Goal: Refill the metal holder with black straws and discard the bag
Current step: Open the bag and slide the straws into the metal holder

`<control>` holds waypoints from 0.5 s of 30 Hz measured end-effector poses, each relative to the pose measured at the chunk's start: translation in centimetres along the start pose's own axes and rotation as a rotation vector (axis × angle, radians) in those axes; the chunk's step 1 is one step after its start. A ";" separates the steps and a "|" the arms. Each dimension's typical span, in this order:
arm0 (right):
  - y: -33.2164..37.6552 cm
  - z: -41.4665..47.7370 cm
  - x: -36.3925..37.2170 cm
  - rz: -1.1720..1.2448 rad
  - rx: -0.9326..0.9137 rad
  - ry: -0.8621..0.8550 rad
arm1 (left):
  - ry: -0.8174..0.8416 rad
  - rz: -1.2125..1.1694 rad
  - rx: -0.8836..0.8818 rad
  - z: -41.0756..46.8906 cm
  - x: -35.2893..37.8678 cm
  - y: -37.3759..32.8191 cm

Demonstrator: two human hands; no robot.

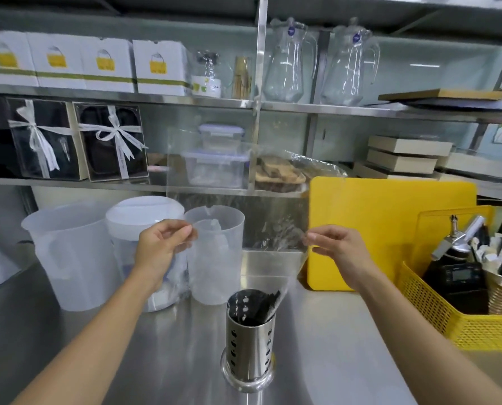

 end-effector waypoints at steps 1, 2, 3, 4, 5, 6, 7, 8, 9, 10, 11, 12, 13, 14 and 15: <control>0.6 0.2 -0.4 0.019 -0.027 -0.039 | -0.005 0.007 0.033 0.1 0.1 -0.9; 1.5 0.4 -0.9 0.034 -0.064 -0.072 | -0.005 0.018 0.077 0.2 0.3 -2.1; 2.8 0.6 -1.3 0.053 -0.103 -0.094 | 0.001 0.031 0.126 0.3 0.7 -3.4; 4.0 0.9 -1.8 0.075 -0.139 -0.108 | 0.010 0.043 0.173 0.3 1.2 -4.7; 5.2 1.1 -2.2 0.099 -0.169 -0.115 | 0.019 0.058 0.214 0.4 1.8 -6.0; 6.4 1.2 -2.7 0.118 -0.198 -0.119 | 0.030 0.076 0.249 0.4 2.3 -7.2; 7.5 1.3 -3.3 0.134 -0.225 -0.123 | 0.042 0.094 0.277 0.5 2.9 -8.3; 8.4 1.3 -3.9 0.150 -0.252 -0.128 | 0.058 0.103 0.295 0.6 3.5 -9.1; 9.1 1.2 -4.7 0.167 -0.274 -0.137 | 0.073 0.100 0.303 0.7 4.1 -9.7; 9.6 1.1 -5.6 0.177 -0.291 -0.155 | 0.088 0.085 0.301 0.8 4.6 -10.1; 9.9 1.0 -6.7 0.182 -0.303 -0.181 | 0.104 0.063 0.291 0.8 5.3 -10.3; 9.8 0.8 -7.9 0.183 -0.307 -0.214 | 0.124 0.042 0.278 0.7 6.2 -10.2; 9.6 0.5 -9.2 0.187 -0.302 -0.248 | 0.144 0.026 0.263 0.5 7.2 -10.0; 9.0 0.2 -10.5 0.193 -0.289 -0.281 | 0.166 0.018 0.245 0.2 8.3 -9.6; 8.2 -0.1 -11.9 0.202 -0.269 -0.311 | 0.189 0.019 0.223 -0.2 9.4 -9.0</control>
Point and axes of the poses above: each hand's wrist, its own z-axis towards the middle knuckle, its own x-axis out of the palm, y = z × x, the point moved 10 cm from there along z, towards the middle knuckle, and after that the axes turned 5 degrees about -z, right-handed, at the moved point
